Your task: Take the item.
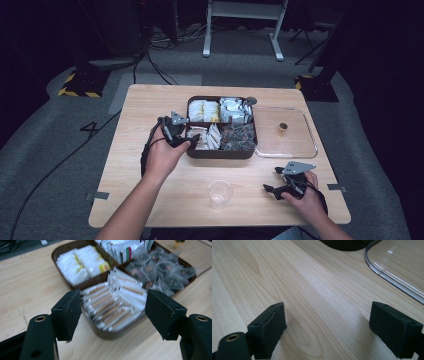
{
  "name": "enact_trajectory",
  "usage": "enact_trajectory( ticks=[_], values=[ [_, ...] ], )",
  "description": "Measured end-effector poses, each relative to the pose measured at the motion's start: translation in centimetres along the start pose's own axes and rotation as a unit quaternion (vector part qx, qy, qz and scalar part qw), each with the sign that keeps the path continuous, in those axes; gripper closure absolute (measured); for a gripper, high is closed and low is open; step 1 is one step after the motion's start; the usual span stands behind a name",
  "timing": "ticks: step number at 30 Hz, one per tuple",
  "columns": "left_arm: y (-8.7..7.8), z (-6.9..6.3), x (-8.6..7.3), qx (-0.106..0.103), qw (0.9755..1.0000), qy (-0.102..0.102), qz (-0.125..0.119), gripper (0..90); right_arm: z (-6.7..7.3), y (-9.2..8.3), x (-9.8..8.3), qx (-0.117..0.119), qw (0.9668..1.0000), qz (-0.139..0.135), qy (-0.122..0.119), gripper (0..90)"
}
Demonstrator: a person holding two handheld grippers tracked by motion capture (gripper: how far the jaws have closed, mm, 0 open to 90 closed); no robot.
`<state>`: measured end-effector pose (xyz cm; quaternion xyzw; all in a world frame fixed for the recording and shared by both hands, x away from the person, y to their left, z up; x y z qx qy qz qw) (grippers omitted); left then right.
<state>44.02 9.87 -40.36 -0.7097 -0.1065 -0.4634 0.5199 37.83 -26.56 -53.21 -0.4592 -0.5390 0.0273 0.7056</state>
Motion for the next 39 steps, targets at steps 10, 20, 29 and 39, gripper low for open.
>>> enact_trajectory(
  ticks=[10, 20, 29, 39],
  values=[
    [3.0, 0.6, 3.7, -0.001, 0.9999, -0.009, -0.014, 31.5, 0.0, 0.0, 0.0, 0.0, 1.0, 0.0, -0.001, 13.8],
    [6.5, 1.7, 5.4, 0.033, 0.9993, 0.017, -0.007, 34.1, 0.0, 0.0, 0.0, 0.0, 1.0, 0.0, -0.001, 13.8],
    [10.5, 2.9, 6.5, 0.004, 0.9994, -0.031, 0.013, 35.1, 0.0, 0.0, 0.0, 0.0, 1.0, 0.0, -0.001, 13.8],
    [13.6, 2.8, 6.2, -0.009, 0.9975, -0.053, 0.046, 44.2, 0.0, 0.0, 0.0, -0.001, 1.0, 0.0, -0.001, 13.8]
  ],
)
Point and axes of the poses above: each handheld gripper's, and its own axes: y roughly forward along the jaws, x roughly out of its top, z roughly to its left, the point moved 4 cm from there along y, roughly forward along the jaws
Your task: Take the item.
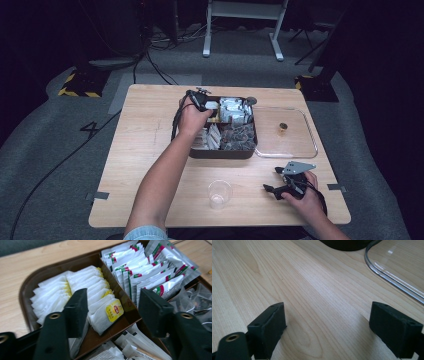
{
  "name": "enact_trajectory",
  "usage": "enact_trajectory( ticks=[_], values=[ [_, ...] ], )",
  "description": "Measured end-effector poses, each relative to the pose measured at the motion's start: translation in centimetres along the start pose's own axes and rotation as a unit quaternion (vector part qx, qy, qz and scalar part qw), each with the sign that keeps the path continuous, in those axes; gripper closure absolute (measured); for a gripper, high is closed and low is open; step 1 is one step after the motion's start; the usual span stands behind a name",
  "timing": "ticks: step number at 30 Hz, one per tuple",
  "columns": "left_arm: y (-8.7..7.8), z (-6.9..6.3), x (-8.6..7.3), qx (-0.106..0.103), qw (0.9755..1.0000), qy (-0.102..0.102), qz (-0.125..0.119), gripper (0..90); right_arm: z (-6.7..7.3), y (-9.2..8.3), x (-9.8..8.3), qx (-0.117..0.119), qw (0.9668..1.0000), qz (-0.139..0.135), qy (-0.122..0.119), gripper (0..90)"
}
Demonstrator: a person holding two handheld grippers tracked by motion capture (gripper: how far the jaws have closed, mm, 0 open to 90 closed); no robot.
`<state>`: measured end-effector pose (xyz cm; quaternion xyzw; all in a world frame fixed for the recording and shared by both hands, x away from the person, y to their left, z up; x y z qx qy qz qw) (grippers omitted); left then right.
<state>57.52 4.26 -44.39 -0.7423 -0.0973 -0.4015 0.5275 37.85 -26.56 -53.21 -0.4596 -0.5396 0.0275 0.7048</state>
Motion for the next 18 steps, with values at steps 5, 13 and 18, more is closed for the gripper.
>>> enact_trajectory(
  ticks=[5, 13, 18],
  values=[
    [1.7, 0.3, -0.5, -0.015, 0.9995, -0.013, 0.023, 49.7, 0.0, 0.0, 0.0, 0.0, 1.0, 0.0, 0.0, 13.8],
    [2.6, 0.3, -0.9, -0.019, 0.9991, -0.012, 0.036, 54.3, 0.0, 0.0, 0.0, 0.001, 1.0, 0.001, 0.001, 13.8],
    [3.3, 0.5, -1.1, -0.019, 0.9988, -0.015, 0.042, 53.8, 0.0, 0.0, 0.0, 0.001, 1.0, 0.001, 0.001, 13.8]
  ],
)
Point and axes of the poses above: each handheld gripper's, and its own axes: y roughly forward along the jaws, x roughly out of its top, z roughly to its left, the point moved 4 cm from there along y, roughly forward along the jaws
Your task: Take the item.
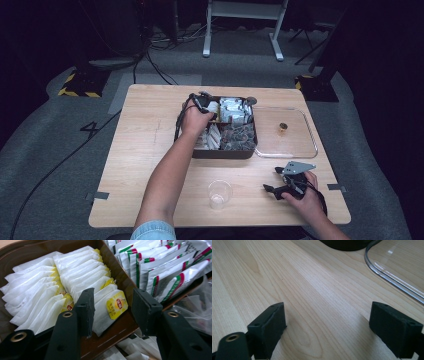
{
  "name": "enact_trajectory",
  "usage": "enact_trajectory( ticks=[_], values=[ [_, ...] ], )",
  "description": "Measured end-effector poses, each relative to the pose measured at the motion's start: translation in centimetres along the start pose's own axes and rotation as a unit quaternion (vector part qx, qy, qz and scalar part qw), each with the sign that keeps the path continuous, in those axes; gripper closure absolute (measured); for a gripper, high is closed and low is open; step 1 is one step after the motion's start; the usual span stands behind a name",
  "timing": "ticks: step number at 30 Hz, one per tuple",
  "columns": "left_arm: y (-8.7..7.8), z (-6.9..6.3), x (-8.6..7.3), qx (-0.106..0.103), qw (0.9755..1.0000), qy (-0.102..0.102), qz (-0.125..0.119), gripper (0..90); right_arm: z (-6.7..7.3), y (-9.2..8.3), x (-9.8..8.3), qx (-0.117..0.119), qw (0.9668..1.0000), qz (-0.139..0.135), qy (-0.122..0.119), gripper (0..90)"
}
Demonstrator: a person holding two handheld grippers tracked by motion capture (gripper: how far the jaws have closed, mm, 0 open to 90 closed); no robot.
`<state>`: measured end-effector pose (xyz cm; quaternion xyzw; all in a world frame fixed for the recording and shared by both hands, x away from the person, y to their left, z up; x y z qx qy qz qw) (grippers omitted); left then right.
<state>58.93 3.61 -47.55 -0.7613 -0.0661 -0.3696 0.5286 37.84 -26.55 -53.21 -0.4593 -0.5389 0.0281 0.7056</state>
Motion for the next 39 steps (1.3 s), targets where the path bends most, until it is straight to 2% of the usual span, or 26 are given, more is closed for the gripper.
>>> enact_trajectory(
  ticks=[3, 12, 18, 22, 30, 35, 37, 38, 39],
  values=[
    [0.2, 0.3, 0.1, 0.009, 0.9999, 0.004, 0.002, 53.2, 0.0, 0.0, 0.0, 0.0, 1.0, 0.0, 0.0, 13.8],
    [0.9, 0.8, 0.2, 0.011, 0.9998, -0.004, 0.015, 52.7, 0.0, 0.0, 0.0, 0.0, 1.0, 0.0, 0.0, 13.8],
    [1.3, 0.6, 0.1, 0.011, 0.9996, 0.003, 0.027, 50.8, 0.0, 0.0, 0.0, 0.0, 1.0, 0.0, 0.0, 13.8],
    [1.4, 0.3, -0.1, 0.015, 0.999, 0.009, 0.04, 57.4, 0.0, 0.0, 0.0, 0.0, 1.0, 0.0, 0.001, 13.8],
    [0.9, -0.2, -0.1, 0.023, 0.9981, 0.025, 0.051, 65.0, 0.0, 0.0, 0.0, -0.001, 1.0, -0.001, -0.001, 13.8],
    [1.2, -0.2, -0.2, 0.027, 0.9968, 0.03, 0.068, 74.0, 0.0, 0.0, 0.0, -0.001, 1.0, -0.001, -0.001, 13.8],
    [1.3, -0.2, -0.3, 0.023, 0.9963, 0.032, 0.076, 77.8, 0.0, 0.0, 0.0, -0.001, 1.0, 0.0, -0.001, 13.8],
    [1.3, -0.2, -0.3, 0.023, 0.9963, 0.032, 0.076, 82.9, 0.0, 0.0, 0.0, -0.001, 1.0, 0.0, -0.001, 13.8],
    [1.3, -0.2, -0.3, 0.018, 0.996, 0.027, 0.083, 82.9, 0.0, 0.0, 0.0, 0.0, 1.0, 0.0, 0.0, 13.8]
  ],
)
Point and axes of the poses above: each handheld gripper's, and its own axes: y roughly forward along the jaws, x roughly out of its top, z roughly to its left, the point moved 4 cm from there along y, roughly forward along the jaws
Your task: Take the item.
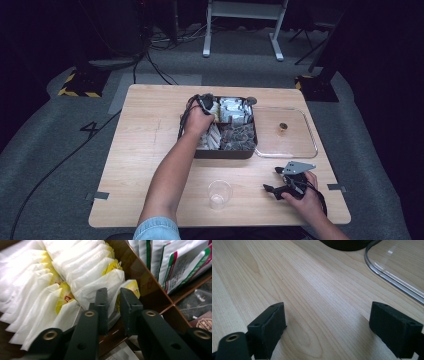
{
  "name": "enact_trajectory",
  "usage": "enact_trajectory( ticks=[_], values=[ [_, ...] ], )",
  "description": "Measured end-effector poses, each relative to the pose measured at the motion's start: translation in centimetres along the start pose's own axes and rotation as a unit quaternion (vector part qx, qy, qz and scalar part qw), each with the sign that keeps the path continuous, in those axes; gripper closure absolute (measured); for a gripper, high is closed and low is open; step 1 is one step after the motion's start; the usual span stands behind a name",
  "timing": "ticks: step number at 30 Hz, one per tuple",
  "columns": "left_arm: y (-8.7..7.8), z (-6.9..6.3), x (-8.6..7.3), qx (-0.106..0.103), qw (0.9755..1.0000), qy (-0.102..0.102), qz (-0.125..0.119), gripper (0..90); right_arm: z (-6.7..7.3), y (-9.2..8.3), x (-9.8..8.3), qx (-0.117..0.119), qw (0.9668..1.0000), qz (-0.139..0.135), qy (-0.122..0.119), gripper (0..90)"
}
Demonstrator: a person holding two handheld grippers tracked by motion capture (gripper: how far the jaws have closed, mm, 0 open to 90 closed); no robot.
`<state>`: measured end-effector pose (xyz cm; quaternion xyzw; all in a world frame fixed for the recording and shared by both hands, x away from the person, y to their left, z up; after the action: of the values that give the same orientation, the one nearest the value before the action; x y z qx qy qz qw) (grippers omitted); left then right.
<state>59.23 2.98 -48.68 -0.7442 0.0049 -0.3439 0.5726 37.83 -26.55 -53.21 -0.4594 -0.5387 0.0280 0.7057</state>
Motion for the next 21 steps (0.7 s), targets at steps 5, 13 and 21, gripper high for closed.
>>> enact_trajectory(
  ticks=[5, 13, 21],
  values=[
    [-0.5, 0.2, 0.1, -0.002, 0.9999, 0.011, 0.003, 89.7, 0.0, 0.0, 0.0, -0.001, 1.0, -0.001, -0.001, 13.8],
    [-2.8, 0.6, 1.0, 0.015, 0.999, 0.026, -0.032, 90.0, 0.0, 0.0, 0.0, -0.001, 1.0, -0.001, 0.0, 13.8],
    [-5.3, 0.5, 1.7, 0.011, 0.9974, 0.026, -0.066, 90.0, 0.0, 0.0, 0.0, -0.001, 1.0, -0.001, -0.001, 13.8]
  ],
)
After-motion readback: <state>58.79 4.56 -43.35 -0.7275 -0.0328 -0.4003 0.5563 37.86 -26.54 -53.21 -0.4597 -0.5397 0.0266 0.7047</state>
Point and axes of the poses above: each handheld gripper's, and its own axes: y roughly forward along the jaws, x roughly out of its top, z roughly to its left, the point moved 4 cm from there along y, roughly forward along the jaws
